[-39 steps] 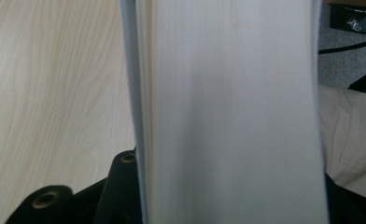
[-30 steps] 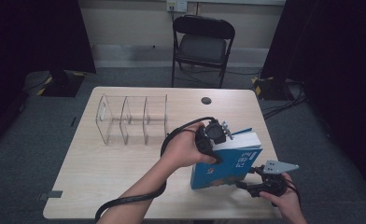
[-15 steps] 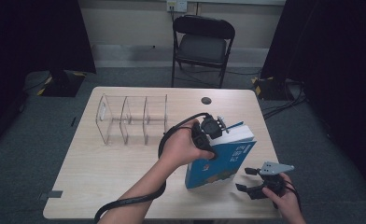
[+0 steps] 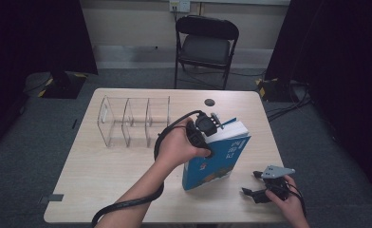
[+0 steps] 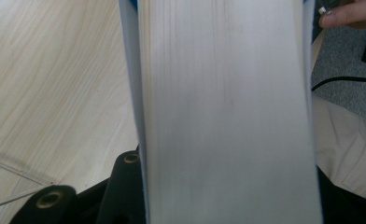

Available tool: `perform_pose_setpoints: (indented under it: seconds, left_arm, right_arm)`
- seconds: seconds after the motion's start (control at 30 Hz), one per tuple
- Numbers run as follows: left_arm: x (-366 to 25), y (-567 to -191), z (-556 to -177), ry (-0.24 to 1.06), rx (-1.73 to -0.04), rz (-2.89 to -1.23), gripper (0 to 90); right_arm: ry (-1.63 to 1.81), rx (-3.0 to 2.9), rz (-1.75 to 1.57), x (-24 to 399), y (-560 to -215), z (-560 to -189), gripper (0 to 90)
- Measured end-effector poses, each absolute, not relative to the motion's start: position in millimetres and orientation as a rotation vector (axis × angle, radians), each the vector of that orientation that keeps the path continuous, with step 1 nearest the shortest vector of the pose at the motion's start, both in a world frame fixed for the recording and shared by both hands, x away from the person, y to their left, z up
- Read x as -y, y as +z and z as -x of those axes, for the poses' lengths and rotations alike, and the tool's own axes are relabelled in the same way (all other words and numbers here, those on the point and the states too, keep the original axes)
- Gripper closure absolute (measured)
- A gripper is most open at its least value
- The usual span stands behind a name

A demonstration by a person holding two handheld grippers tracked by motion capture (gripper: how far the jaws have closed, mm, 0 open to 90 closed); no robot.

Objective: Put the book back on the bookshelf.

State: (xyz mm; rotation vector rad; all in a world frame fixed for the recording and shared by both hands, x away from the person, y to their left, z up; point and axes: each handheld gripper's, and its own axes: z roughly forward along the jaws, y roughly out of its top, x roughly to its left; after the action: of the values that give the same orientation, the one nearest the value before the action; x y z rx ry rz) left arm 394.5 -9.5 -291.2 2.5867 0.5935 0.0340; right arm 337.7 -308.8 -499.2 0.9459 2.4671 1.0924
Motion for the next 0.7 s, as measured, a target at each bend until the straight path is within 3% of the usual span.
perform_pose_setpoints:
  seconds: [0.7]
  left_arm:
    - [-26,-282,-400,0.04,-0.741,-2.555,61.8]
  right_arm:
    - [1.087,-2.47,-0.935,307,-500,-337,14.5]
